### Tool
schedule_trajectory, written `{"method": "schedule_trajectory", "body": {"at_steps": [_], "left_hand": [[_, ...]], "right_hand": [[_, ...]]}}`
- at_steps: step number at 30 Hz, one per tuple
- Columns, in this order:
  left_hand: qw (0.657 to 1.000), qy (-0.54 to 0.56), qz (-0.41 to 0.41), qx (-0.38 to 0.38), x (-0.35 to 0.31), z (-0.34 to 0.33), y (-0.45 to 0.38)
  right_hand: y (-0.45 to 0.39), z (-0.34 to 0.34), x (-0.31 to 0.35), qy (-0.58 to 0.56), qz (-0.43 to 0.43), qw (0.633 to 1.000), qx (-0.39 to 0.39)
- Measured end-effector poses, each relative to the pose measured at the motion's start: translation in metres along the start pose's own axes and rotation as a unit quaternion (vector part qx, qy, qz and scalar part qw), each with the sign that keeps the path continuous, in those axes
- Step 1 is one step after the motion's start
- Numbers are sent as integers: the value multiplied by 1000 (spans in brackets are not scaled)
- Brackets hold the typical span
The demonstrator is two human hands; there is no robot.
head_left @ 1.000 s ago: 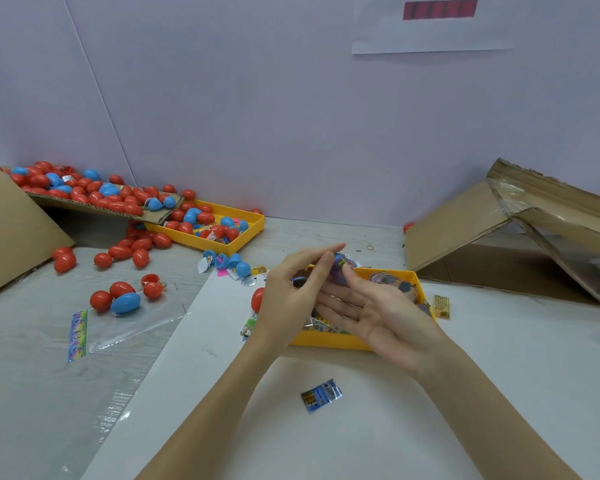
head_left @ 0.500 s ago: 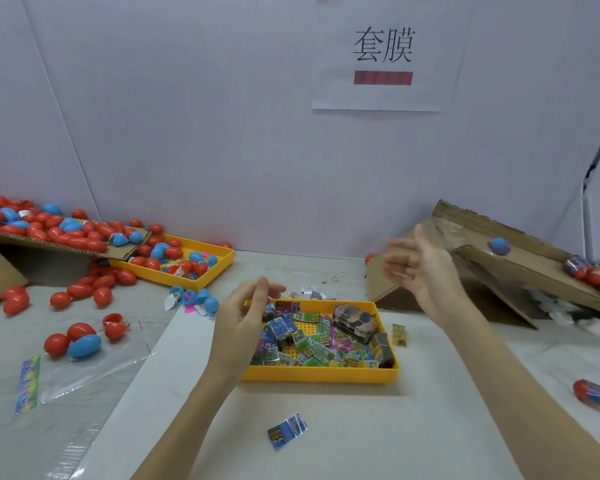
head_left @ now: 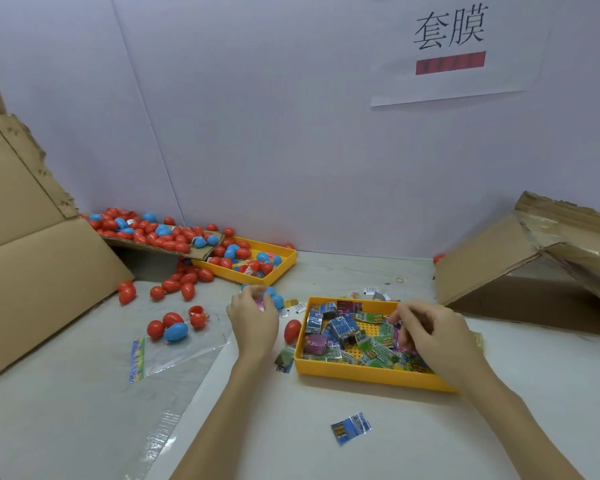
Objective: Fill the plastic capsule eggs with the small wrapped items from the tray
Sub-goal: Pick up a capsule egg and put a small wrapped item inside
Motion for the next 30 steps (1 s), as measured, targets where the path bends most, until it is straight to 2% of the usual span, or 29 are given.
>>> {"method": "schedule_trajectory", "body": {"at_steps": [3, 7, 11, 14, 16, 19, 23, 25, 28, 30], "left_hand": [[993, -109, 39, -14, 11, 5, -27], [972, -230, 55, 12, 18, 10, -67], [912, -400, 76, 52, 33, 26, -104], [886, -438, 115, 99, 43, 31, -118], [878, -459, 94, 101, 45, 28, -121], [868, -489, 17, 87, 48, 22, -119], [869, -484, -41, 95, 37, 19, -108], [889, -445, -63, 94, 27, 19, -98], [946, -306, -65, 83, 4, 21, -74], [987, -112, -28, 109, -14, 25, -51]], "right_hand": [[0, -5, -1, 57, 32, 998, 1], [1, -7, -3, 96, 44, 994, 5], [1, -6, -3, 94, 50, 994, -2], [2, -8, -4, 106, 56, 993, 1], [0, -9, -4, 109, 59, 992, 3], [-1, -9, -3, 117, 56, 991, 5], [0, -9, -1, 134, 50, 990, 8], [1, -8, 0, 149, 57, 987, 14], [0, -8, 0, 177, 54, 982, 47], [-3, -8, 0, 198, 23, 976, 82]]}}
Point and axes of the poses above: each hand's wrist, its own y-axis away from the middle knuckle, its own z-axis out of the back of the hand, x = y × z, the point moved 1 cm from there along -y, towards the middle knuckle, and after that the axes turned 2 degrees about x, right-handed, at the moved point
